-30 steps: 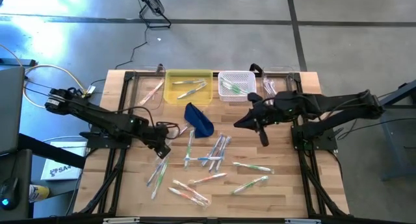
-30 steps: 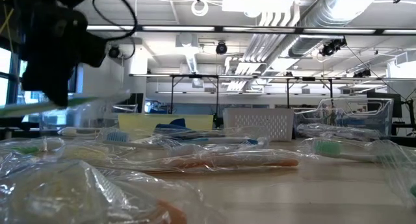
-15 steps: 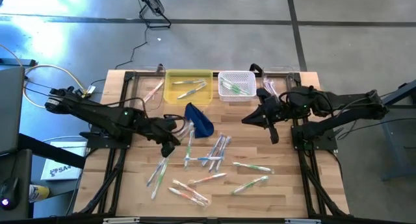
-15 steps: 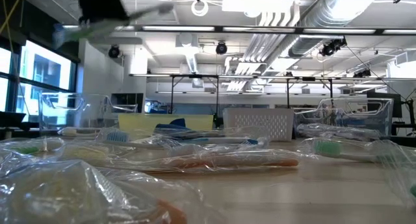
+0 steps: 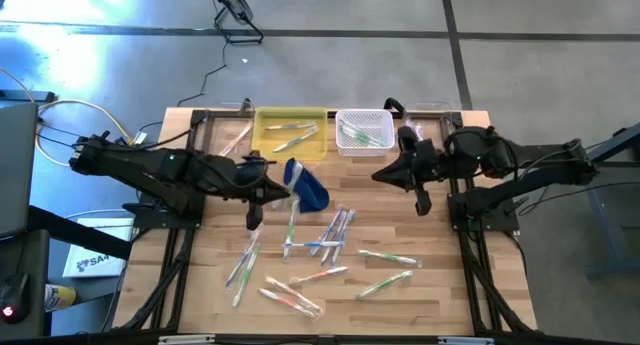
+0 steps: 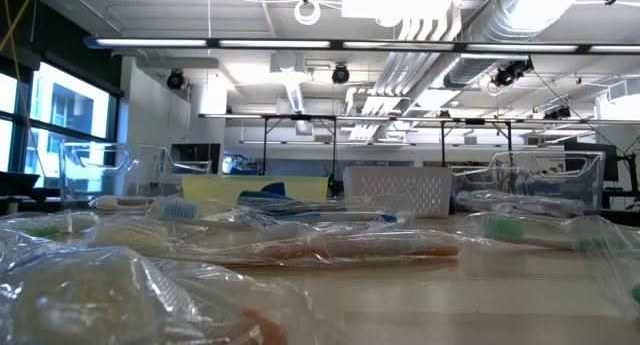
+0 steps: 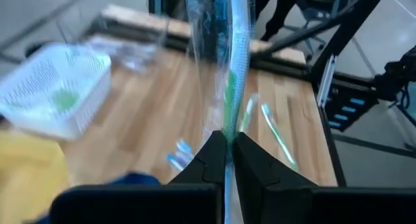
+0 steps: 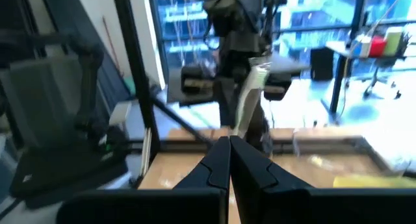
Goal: Pick & Place Toothbrushes
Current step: Put the green toothbrush into the white bin
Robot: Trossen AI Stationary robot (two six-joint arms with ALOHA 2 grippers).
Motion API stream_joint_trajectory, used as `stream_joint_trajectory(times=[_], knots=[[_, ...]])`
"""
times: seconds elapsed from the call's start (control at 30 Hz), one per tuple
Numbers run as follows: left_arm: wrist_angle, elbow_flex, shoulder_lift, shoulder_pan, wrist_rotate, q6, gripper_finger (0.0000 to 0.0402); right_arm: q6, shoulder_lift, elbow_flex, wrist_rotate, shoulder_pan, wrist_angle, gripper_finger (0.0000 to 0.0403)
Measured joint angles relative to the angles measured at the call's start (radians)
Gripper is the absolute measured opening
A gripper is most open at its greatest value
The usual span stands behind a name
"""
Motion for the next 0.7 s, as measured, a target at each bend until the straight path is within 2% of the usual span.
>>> stream_joint_trajectory(times=[0.17,0.47,0.7], knots=[[0.012,0.040,0.000,0.000,-0.025,0.104,0.0006,0.000,0.001,0.000,0.000,-0.018,0.077,0.0002],[0.261,0.042,0.030,0.081,-0.028,0.334,0.0006,0.000,0.005,0.000,0.010,-0.027,0.204,0.0002],[0.336,0.042,0.113,0.161,0.011,0.344,0.0006,-0.012,0.033,0.000,0.114,-0.027,0.225,0.0002]])
